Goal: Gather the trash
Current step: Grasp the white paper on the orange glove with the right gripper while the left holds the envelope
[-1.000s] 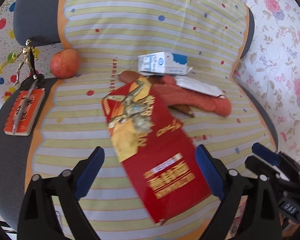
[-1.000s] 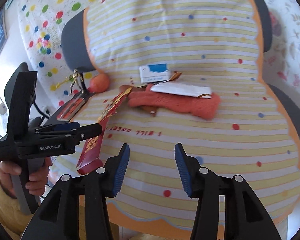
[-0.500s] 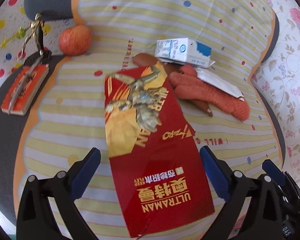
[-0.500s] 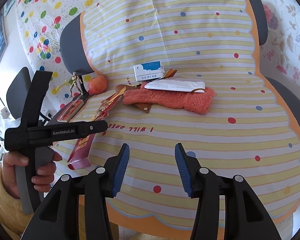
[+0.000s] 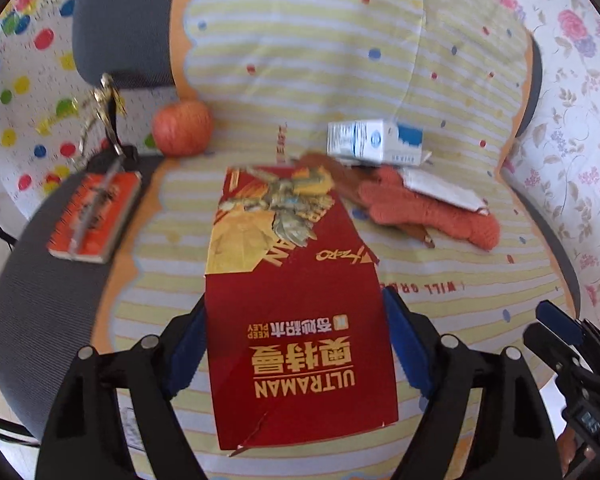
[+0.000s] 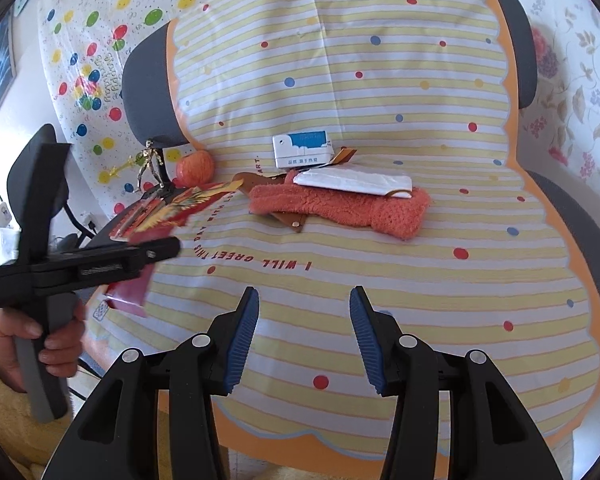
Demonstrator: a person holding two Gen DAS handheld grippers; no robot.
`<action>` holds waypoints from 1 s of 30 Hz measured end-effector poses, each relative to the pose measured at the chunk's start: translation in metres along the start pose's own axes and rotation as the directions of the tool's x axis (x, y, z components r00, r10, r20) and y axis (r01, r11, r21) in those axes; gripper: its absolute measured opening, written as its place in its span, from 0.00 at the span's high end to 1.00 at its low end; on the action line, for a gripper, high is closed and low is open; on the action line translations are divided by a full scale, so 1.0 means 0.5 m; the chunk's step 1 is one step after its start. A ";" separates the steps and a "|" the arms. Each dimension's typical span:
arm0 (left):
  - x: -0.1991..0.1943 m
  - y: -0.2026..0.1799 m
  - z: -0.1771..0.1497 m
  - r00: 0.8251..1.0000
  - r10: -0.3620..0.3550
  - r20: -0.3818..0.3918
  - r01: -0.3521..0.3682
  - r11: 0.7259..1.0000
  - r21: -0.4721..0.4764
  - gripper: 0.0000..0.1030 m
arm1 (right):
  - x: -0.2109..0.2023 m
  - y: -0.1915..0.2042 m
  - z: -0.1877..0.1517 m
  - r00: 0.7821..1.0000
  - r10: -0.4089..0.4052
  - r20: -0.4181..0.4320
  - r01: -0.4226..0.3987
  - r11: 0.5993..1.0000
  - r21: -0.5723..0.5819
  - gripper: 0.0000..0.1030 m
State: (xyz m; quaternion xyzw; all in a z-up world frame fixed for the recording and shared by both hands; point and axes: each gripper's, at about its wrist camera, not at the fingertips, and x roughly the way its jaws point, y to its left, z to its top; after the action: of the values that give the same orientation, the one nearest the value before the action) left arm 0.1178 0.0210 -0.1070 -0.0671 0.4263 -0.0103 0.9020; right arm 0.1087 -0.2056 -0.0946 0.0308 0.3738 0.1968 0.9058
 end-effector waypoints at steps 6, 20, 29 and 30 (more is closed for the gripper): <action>-0.056 0.001 0.032 0.989 0.010 0.148 -0.019 0.998 0.061 0.24 | 0.040 -0.006 0.051 0.997 -0.079 0.013 0.080 0.995 -0.054 0.52; 0.019 0.015 0.076 0.985 -0.053 0.166 0.041 0.996 0.078 0.24 | 0.226 -0.038 0.143 0.952 -0.300 -0.057 0.273 0.920 -0.281 0.52; 0.046 0.024 0.085 0.986 -0.062 0.155 0.052 0.996 0.072 0.24 | 0.273 -0.008 0.166 0.945 -0.327 -0.010 0.299 0.876 -0.378 0.74; 0.045 0.025 0.085 0.986 -0.064 0.156 0.054 0.996 0.072 0.23 | 0.271 -0.004 0.170 0.948 -0.317 0.001 0.294 0.877 -0.380 0.86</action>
State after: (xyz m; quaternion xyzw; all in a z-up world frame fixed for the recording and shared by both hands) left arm 0.1645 0.0367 -0.0992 -0.0499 0.3507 -0.0461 0.9340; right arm 0.2551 -0.1482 -0.1237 -0.2082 0.3572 0.1201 0.9026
